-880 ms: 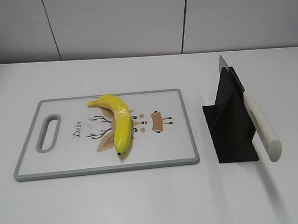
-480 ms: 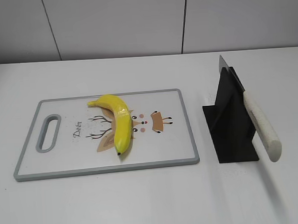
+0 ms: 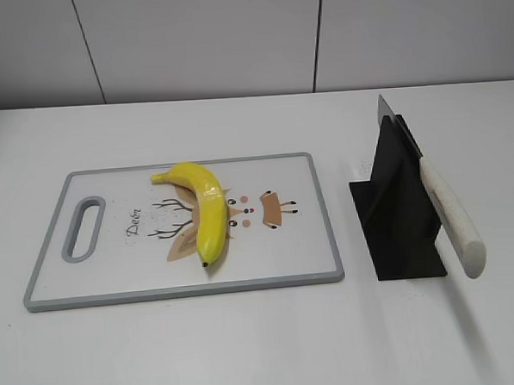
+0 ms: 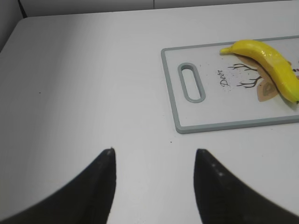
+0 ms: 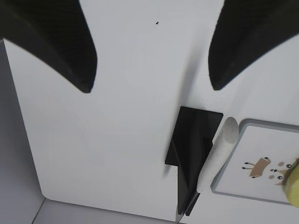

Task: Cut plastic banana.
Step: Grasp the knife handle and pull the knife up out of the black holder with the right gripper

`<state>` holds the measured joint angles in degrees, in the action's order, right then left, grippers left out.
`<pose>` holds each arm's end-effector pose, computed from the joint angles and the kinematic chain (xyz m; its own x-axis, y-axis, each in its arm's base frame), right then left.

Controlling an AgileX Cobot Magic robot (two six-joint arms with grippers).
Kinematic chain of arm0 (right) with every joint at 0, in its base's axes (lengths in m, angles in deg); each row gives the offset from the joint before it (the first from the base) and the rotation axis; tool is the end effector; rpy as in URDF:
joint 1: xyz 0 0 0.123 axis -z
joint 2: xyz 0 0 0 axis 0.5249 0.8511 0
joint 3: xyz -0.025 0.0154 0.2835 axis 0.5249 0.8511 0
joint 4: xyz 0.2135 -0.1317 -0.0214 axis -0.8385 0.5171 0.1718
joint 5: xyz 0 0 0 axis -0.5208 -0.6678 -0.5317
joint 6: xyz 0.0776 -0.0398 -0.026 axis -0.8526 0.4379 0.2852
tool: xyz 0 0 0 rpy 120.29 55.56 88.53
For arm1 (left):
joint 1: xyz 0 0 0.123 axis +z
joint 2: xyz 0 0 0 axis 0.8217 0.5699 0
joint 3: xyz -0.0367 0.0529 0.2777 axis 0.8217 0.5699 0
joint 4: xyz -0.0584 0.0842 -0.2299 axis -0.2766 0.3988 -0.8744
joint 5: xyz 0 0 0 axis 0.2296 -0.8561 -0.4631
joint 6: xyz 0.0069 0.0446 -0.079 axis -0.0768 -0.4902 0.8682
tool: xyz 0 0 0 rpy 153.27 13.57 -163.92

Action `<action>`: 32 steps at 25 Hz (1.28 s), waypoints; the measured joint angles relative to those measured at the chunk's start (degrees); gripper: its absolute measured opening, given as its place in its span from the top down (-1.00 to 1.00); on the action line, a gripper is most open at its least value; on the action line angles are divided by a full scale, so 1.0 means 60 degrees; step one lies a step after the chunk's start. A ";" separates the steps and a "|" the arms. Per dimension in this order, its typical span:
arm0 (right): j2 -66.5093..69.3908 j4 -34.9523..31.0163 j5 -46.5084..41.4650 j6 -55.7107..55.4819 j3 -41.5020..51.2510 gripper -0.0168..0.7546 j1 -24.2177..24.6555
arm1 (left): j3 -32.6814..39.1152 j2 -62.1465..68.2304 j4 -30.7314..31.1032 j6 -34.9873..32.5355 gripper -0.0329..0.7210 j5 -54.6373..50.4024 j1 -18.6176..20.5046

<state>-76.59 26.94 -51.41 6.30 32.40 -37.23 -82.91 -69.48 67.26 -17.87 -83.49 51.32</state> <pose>-0.0064 0.0072 0.2814 -0.3978 -0.1510 -0.9050 -0.2200 0.9733 -0.0657 -0.0065 -0.0071 0.2722 -0.4585 0.1747 -0.8714 0.2081 0.9743 0.0858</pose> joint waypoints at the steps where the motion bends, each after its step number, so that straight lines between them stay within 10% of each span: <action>1: 0.0000 0.0000 0.0000 0.0000 0.0000 -0.52 0.0000 | 0.0000 0.0000 0.0000 0.0000 -0.41 0.0000 0.0000; 32: 0.0000 0.0000 0.0000 -0.0207 -0.0115 -0.52 0.0000 | 0.0000 0.0000 0.0000 0.0000 -0.41 0.0000 0.0000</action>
<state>-76.59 26.94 -51.41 5.06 31.71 -37.23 -82.91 -69.48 67.26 -17.87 -83.49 51.32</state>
